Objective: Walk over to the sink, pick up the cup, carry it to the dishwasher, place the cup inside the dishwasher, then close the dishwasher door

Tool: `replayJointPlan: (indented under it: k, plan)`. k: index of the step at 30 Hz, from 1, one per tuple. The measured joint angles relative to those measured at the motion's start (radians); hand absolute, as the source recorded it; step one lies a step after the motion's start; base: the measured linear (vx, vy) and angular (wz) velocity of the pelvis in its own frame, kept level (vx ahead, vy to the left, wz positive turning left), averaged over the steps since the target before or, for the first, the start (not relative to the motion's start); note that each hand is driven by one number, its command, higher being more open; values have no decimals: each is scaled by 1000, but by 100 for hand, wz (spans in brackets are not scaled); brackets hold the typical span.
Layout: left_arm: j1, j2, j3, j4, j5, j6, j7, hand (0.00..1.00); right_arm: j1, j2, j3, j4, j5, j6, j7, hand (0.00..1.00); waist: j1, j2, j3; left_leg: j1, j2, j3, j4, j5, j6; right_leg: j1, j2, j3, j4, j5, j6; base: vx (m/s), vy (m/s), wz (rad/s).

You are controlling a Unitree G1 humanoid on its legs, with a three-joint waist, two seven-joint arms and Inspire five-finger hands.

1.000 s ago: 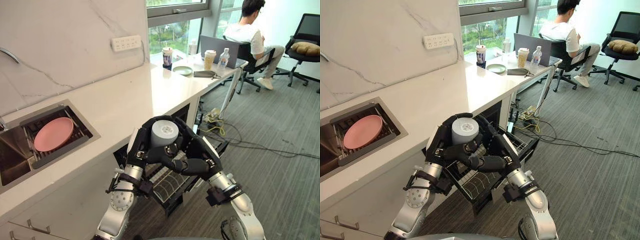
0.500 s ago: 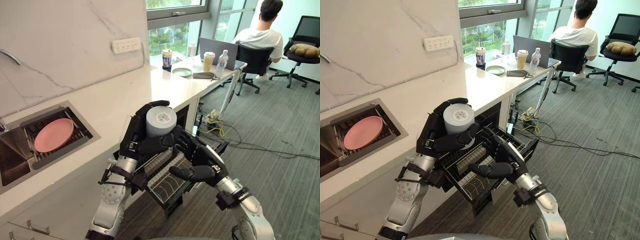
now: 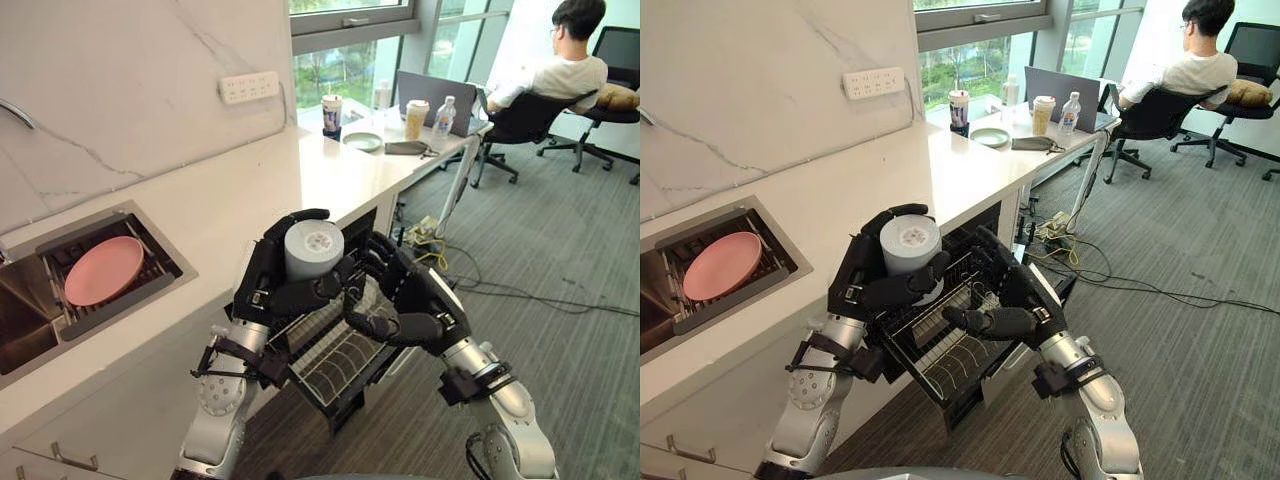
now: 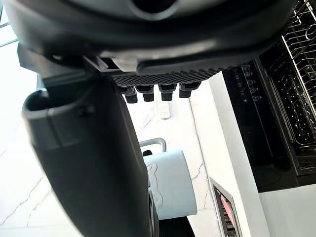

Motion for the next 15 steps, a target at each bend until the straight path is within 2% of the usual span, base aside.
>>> replayJointPlan:
  k: [15]
  plan:
    - [1, -4, -86, 30, 0, 0, -9, 0, -8, -11, 101, 1, -41, 0, -33, 100, 2, 1, 1, -5, -2, -10, 0, 0, 0, 1, 0, -7, 1, -1, 1, 0, 0, 1]
